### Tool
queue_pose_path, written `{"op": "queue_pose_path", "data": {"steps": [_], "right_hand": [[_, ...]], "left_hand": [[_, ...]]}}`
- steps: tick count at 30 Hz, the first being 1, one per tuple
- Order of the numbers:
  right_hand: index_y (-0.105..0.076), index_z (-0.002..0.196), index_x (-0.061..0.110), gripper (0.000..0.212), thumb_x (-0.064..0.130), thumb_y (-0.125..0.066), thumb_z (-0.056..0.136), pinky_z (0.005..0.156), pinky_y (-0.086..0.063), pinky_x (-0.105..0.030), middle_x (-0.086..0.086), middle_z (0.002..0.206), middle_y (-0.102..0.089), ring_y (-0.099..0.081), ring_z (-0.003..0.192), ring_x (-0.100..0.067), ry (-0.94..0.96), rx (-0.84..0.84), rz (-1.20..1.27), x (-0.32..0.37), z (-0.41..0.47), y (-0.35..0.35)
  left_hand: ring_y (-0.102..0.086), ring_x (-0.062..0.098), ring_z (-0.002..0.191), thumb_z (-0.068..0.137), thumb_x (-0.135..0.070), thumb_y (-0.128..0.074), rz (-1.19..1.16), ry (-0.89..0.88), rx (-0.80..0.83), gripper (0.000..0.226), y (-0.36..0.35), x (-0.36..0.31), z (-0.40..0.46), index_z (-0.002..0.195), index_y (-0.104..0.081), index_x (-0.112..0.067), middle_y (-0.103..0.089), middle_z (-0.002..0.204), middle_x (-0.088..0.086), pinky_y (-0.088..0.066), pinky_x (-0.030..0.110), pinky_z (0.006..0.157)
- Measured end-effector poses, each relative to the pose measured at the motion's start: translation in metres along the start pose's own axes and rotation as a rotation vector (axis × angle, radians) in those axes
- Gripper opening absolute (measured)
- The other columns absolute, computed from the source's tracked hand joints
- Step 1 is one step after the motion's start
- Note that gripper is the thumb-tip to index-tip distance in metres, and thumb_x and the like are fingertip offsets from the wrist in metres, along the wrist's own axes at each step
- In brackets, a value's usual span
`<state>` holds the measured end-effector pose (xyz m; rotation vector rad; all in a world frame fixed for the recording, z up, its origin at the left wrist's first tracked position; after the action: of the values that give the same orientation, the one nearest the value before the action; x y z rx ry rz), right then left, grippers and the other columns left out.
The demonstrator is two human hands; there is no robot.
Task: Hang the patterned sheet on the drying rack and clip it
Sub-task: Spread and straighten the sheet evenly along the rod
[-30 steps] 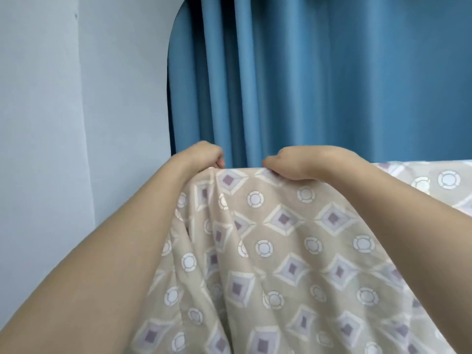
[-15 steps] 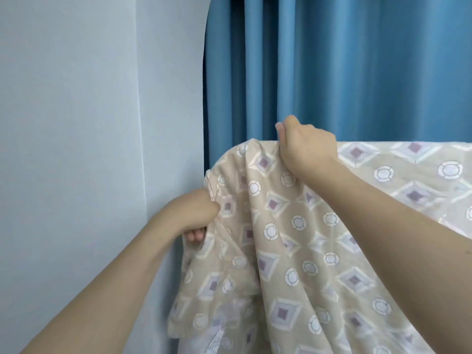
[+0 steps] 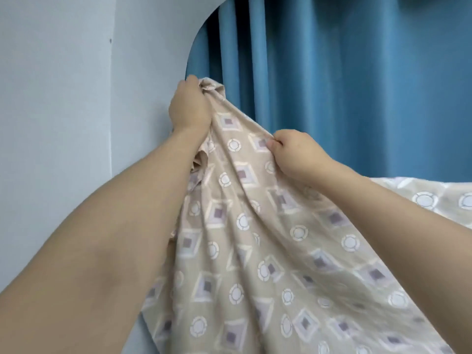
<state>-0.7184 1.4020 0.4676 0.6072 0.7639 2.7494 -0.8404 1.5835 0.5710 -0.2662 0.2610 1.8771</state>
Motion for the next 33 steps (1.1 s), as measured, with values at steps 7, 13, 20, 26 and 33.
{"op": "queue_pose_path", "data": {"steps": [7,13,20,26,33], "right_hand": [[-0.053,0.091,0.015,0.008,0.011,-0.045,0.089,0.070,-0.037,-0.031,-0.003,0.089,-0.055,-0.050,0.080,-0.028,-0.241,0.115,-0.674,-0.052,0.027,0.008],[-0.060,0.120,0.019,0.027,0.026,-0.046,0.097,0.080,-0.039,-0.033,0.002,0.123,-0.058,-0.054,0.110,-0.024,-0.338,0.710,-0.875,-0.082,-0.014,-0.035],[-0.057,0.080,0.022,0.015,0.027,-0.050,0.093,0.077,-0.043,-0.033,0.004,0.090,-0.056,-0.054,0.090,-0.024,-0.344,0.788,-0.865,-0.082,-0.017,-0.044],[-0.062,0.104,0.022,0.017,0.030,-0.052,0.093,0.082,-0.043,-0.031,0.001,0.115,-0.062,-0.056,0.094,-0.024,-0.302,0.802,-0.889,-0.077,-0.018,-0.046],[-0.059,0.077,0.022,0.017,0.028,-0.052,0.091,0.083,-0.046,-0.032,0.002,0.092,-0.061,-0.057,0.088,-0.024,-0.341,0.799,-0.826,-0.078,-0.028,-0.036]], "left_hand": [[-0.060,0.026,0.091,0.087,-0.030,-0.058,0.605,-0.082,1.060,0.014,-0.134,0.066,-0.088,0.084,-0.063,-0.017,-0.066,0.098,0.002,-0.042,0.028,0.066],[-0.055,0.025,0.076,0.091,-0.026,-0.051,0.155,0.136,1.019,0.020,-0.089,0.073,-0.137,0.086,-0.061,-0.009,-0.061,0.086,0.008,-0.044,0.029,0.066],[-0.044,0.022,0.108,0.067,-0.090,-0.039,0.203,-0.005,0.496,0.088,0.059,0.027,-0.239,0.122,-0.041,-0.020,-0.042,0.114,-0.002,-0.045,0.039,0.084],[-0.062,0.029,0.095,0.097,-0.039,-0.042,0.348,0.023,0.717,0.029,0.012,0.043,-0.264,0.083,-0.049,-0.015,-0.066,0.095,0.008,-0.036,0.030,0.065],[-0.066,0.023,0.050,0.080,-0.081,-0.033,-0.082,0.285,1.058,0.071,0.012,0.014,-0.286,0.073,-0.058,-0.015,-0.069,0.060,0.006,-0.057,0.037,0.068]]}}
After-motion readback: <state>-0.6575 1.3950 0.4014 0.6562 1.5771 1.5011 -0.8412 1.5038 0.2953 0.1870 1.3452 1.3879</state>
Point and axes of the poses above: each hand's wrist, its own z-axis towards the middle knuckle, its own y-axis out of the back of the hand, x = y × z, the point moved 9 cm from there along z, towards the middle knuckle
